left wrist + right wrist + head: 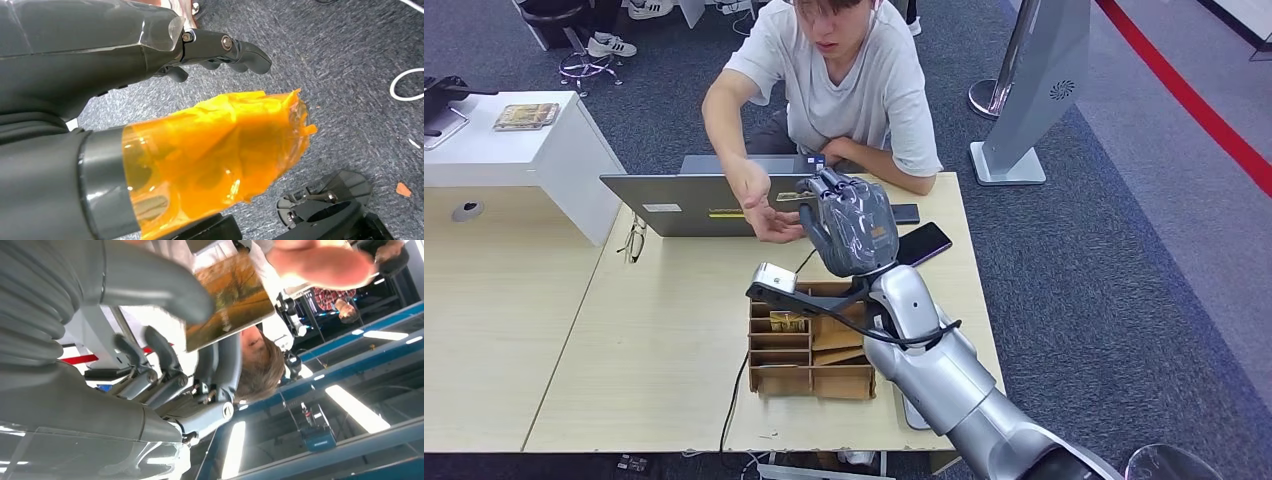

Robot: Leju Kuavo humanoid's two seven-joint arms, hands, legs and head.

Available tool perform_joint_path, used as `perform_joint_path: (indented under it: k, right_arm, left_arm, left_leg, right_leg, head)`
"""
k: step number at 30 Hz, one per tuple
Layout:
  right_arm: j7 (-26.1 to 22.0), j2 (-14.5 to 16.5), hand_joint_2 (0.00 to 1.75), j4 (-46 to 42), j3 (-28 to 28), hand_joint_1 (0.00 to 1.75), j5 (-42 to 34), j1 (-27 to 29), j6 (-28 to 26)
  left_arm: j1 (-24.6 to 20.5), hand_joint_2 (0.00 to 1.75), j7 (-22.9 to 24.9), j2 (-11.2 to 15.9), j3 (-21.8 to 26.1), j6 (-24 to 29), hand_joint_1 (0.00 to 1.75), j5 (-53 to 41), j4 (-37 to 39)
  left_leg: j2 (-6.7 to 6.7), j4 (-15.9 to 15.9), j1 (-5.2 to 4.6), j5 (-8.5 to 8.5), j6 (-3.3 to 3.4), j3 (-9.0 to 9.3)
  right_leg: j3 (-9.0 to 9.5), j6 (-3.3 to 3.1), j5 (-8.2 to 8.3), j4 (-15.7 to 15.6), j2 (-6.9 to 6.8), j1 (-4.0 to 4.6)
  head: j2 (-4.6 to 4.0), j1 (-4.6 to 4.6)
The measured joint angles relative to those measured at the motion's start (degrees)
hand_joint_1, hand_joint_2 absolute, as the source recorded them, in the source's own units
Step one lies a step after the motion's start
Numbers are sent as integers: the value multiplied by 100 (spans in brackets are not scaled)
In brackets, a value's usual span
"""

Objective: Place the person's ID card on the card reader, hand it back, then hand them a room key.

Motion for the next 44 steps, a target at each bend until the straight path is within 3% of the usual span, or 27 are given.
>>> perform_joint_path:
  k: [4,18,30,44]
  right_arm:
    - [-29,0,0,-178,-39,0,1,62,2]
    - [-171,-9,0,-913,-158,0,38,442,-26]
    - [-552,-146,0,-2227,-165,0,-224,1274,-262]
    - [-1653,-259,0,-3148,-59,0,-2354,2127,152]
  left_arm:
    - [3,0,-30,-6,0,16,0,-53,0]
    - [90,0,30,-4,0,34,0,-278,0]
    - [181,0,-169,19,2,190,0,-81,0]
    - [402,0,-534,25,157,379,0,361,0]
  left_leg:
    - [0,0,0,0,0,0]
    - [0,0,0,0,0,0]
    - [1,0,0,-1,0,-2]
    - [0,0,0,-4,2,-2]
  right_leg:
    - [0,0,0,0,0,0]
    - [-1,0,0,0,0,0]
    - [-3,0,-1,-1,0,0]
    - [-3,0,-2,-2,0,0]
  head:
    - [0,1]
    - [0,0]
    - [0,0]
    - [0,0]
